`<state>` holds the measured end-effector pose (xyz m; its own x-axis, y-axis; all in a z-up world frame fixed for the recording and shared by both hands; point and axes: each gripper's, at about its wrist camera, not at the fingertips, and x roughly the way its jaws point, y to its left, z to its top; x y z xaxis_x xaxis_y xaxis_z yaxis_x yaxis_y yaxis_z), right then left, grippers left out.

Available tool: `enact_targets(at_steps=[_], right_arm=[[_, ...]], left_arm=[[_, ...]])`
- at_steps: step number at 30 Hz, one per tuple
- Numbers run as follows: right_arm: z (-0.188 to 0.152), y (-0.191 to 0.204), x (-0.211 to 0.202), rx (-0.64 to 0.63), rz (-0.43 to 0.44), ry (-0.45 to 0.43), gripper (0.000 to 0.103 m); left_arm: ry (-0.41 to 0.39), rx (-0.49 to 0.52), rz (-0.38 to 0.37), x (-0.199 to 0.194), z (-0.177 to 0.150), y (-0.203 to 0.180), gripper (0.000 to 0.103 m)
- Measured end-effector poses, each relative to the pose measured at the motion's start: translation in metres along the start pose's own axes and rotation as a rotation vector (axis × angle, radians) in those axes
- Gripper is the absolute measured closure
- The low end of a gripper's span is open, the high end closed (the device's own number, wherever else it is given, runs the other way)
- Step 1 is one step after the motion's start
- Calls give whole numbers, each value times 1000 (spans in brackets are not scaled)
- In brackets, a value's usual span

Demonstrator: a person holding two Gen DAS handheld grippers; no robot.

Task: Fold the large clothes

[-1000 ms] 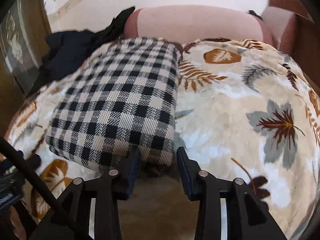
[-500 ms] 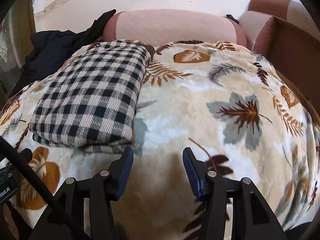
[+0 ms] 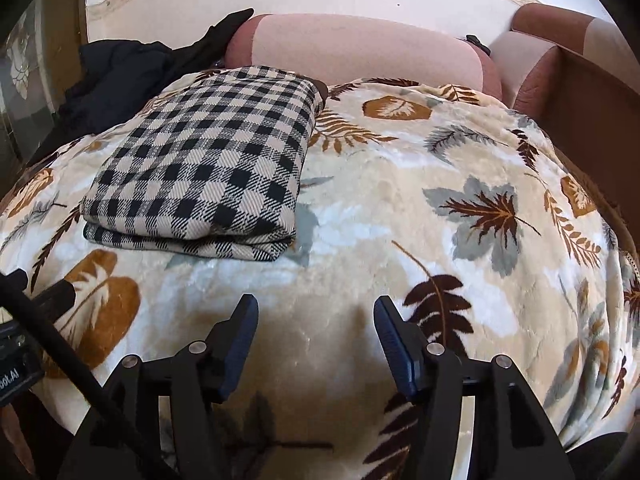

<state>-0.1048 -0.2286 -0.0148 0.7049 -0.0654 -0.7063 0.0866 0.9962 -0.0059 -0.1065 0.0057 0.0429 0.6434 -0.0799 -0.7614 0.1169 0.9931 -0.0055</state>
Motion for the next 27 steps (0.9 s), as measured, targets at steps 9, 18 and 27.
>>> enact_targets(at_steps=[9, 18, 27], right_arm=[[-9, 5, -2, -34, -8, 4, 38], [-10, 8, -4, -50, -14, -1, 35], [-12, 10, -3, -60, -20, -2, 34]], left_arm=[[19, -2, -20, -2, -8, -2, 16], [34, -2, -28, 0, -9, 1, 16], [43, -4, -32, 3, -11, 1, 16]])
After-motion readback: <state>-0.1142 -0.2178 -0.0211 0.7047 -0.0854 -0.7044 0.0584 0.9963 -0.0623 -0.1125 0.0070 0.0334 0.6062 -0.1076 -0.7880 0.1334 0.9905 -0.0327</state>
